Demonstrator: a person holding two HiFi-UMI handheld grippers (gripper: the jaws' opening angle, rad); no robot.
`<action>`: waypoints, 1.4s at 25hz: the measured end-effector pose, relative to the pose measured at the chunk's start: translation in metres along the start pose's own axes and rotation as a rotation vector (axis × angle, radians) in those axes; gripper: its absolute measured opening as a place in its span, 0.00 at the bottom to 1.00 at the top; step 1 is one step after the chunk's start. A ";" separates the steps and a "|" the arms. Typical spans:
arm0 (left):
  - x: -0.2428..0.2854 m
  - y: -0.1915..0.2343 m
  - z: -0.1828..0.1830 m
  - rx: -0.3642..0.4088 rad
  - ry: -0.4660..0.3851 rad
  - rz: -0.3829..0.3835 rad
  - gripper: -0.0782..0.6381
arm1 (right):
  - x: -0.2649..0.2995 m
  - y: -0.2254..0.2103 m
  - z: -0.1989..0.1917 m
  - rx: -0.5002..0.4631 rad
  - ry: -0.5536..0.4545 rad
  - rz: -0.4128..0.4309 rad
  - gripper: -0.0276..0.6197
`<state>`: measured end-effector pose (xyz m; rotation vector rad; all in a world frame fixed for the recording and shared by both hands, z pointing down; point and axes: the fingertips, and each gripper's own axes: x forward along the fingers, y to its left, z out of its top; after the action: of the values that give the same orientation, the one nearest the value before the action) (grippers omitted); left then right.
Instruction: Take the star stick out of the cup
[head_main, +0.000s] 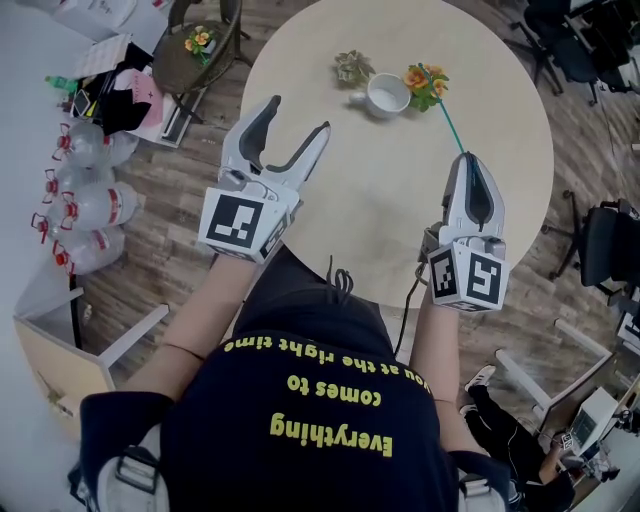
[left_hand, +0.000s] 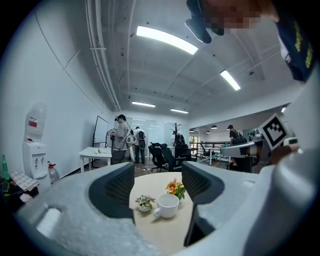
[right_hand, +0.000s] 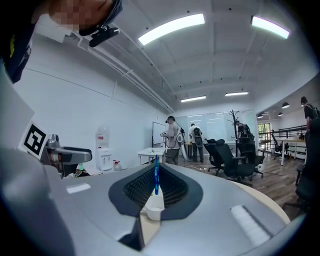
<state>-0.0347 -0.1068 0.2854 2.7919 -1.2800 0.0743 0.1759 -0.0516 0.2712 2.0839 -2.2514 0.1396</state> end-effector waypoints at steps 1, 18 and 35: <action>-0.001 -0.003 0.002 0.001 -0.005 -0.005 0.52 | -0.004 0.000 0.004 -0.008 -0.012 -0.002 0.09; -0.014 -0.043 0.029 0.042 -0.091 -0.118 0.13 | -0.054 0.002 0.042 -0.048 -0.135 -0.002 0.09; -0.010 -0.055 0.022 0.035 -0.063 -0.155 0.11 | -0.071 -0.002 0.050 -0.064 -0.149 -0.032 0.09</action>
<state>0.0015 -0.0654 0.2601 2.9343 -1.0798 0.0005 0.1837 0.0129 0.2136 2.1626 -2.2683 -0.0911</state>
